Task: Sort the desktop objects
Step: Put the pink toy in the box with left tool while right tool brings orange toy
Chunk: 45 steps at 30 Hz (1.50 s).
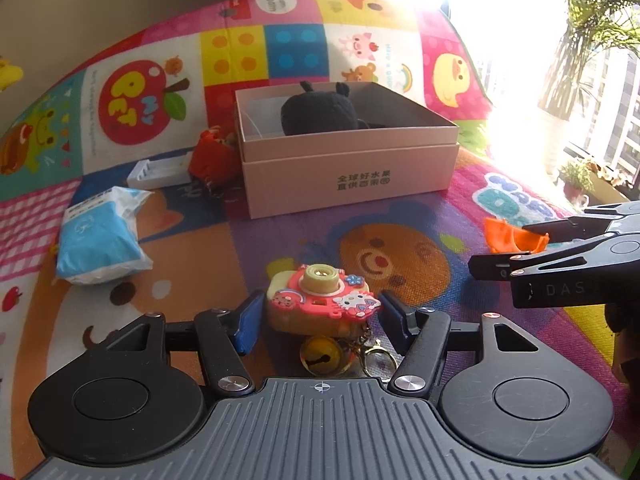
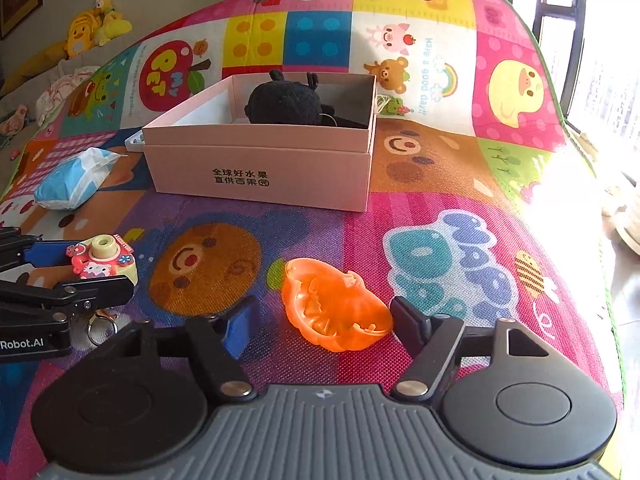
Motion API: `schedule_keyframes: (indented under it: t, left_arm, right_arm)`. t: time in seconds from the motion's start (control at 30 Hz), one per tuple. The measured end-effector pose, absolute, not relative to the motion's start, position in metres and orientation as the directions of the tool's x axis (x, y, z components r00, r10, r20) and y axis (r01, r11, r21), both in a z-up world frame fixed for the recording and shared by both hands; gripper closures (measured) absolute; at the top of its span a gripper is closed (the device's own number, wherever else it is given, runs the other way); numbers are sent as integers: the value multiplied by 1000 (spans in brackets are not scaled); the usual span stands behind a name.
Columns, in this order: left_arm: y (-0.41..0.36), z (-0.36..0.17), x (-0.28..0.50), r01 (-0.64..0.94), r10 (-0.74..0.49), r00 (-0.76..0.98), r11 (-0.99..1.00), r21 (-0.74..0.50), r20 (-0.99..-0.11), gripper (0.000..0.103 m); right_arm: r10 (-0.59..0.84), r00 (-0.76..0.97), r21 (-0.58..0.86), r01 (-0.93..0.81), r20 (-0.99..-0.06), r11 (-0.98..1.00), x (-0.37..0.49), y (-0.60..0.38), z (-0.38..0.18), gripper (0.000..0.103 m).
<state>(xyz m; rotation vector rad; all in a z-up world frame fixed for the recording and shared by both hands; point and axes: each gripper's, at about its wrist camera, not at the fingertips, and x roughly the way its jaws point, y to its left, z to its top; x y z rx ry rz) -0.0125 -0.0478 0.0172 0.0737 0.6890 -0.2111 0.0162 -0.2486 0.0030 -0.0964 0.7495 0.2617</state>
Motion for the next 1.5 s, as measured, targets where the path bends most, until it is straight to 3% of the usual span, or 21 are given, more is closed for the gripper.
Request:
schedule_keyframes:
  t: [0.13,0.27,0.5,0.63,0.97,1.1,1.3,1.5]
  left_arm:
    - [-42,32,-15,215,-181,771,976,-18,-610,37]
    - [-40,62,-11,231,-199,814,973,-11,-546,37]
    - [-49,134,21,244,-215,906,969,36,-365,37]
    - [-60,148,62,255,-231,907,967,22,-352,37]
    - [-78,78,141,242,-196,832,970,21,-519,37]
    - [-73,61,149,250,-203,816,968,14,-542,36]
    - [-40,71,108,211,-202,851,977,-37,-485,12]
    - [-4,63,51,111,-132,863,991,-71,-487,7]
  right_arm:
    - [199,725,-7,-271,-659,963,12,-252,22,50]
    - [227,802,-39,-297,-553,954,4,-258,72,50]
    - [317,879,33,-327,-356,945,8,-281,160,50]
    - [281,906,15,-291,-318,957,20,-285,170,50]
    - [233,876,-5,-260,-423,966,75,-280,138,50]
    - [237,848,5,-267,-474,964,101,-270,124,50]
    - [258,771,39,-290,-582,956,144,-250,103,50]
    - [218,699,14,-286,-681,958,179,-223,71,48]
